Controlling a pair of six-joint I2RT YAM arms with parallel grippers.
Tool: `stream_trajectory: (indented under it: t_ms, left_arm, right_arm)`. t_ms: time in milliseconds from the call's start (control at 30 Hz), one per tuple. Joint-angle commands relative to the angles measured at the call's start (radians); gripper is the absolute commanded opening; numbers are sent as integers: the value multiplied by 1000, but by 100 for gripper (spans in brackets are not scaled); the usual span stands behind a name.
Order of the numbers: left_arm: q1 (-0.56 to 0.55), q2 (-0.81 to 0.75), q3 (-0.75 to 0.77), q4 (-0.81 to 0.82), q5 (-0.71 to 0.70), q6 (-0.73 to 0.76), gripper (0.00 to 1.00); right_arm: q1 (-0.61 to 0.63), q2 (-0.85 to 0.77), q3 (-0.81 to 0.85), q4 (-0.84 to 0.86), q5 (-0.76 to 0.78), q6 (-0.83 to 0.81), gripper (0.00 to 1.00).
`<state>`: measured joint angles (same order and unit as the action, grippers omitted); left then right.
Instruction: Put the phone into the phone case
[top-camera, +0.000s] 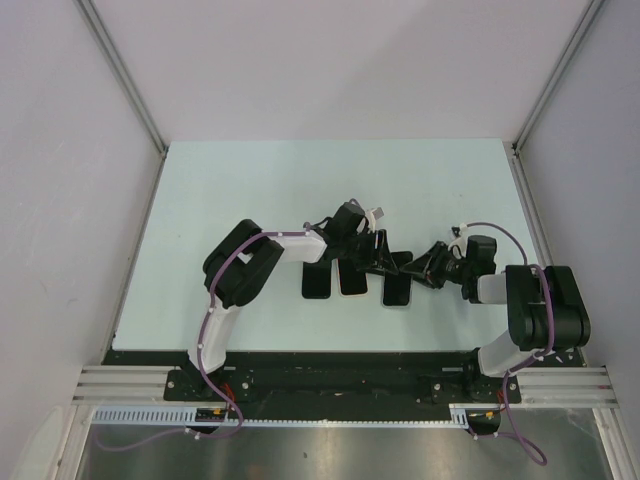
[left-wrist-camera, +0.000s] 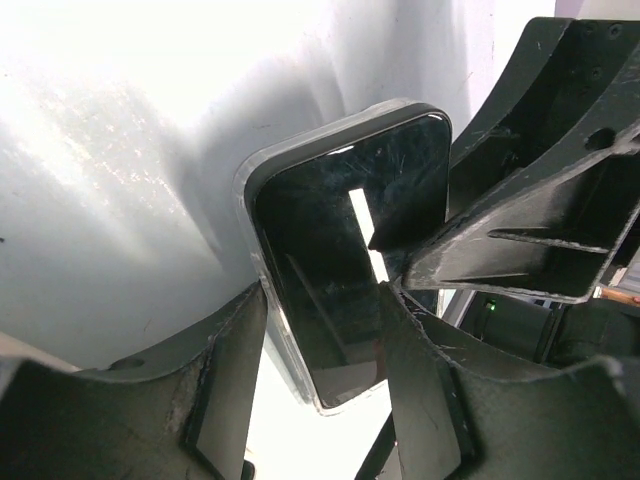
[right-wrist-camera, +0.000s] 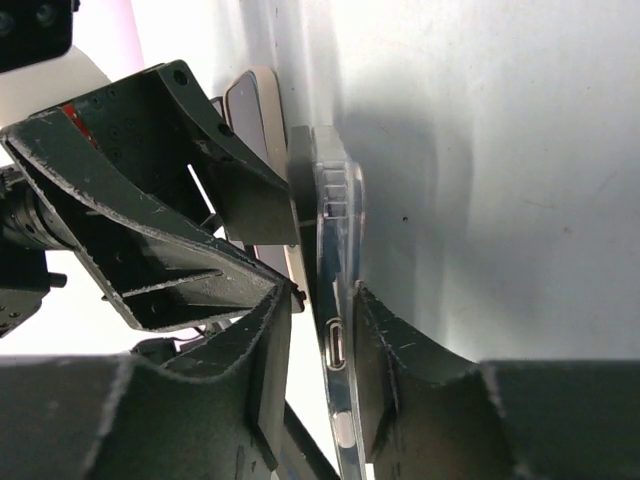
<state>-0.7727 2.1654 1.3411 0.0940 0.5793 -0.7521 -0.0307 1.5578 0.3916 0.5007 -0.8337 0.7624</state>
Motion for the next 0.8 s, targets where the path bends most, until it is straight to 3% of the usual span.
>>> stream_trajectory:
  t_ms: [0, 33, 133, 433, 533, 767]
  left_arm:
    - [-20, 5, -7, -63, -32, 28, 56]
    - [-19, -4, -7, -65, -30, 34, 56]
    - [-14, -56, 12, -127, -38, 80, 58]
    - [41, -357, -34, -277, -55, 214, 77]
    - [53, -467, -94, -267, -17, 244, 83]
    - [59, -622, -233, -122, 172, 223, 84]
  right_arm:
    - [25, -2, 46, -53, 33, -61, 26]
    - [25, -5, 55, -62, 42, -77, 13]
    - [20, -27, 67, -85, 51, -94, 1]
    - [23, -275, 78, -68, -67, -84, 0]
    - [60, -395, 76, -64, -79, -83, 0]
    - [130, -620, 50, 58, -93, 1, 0]
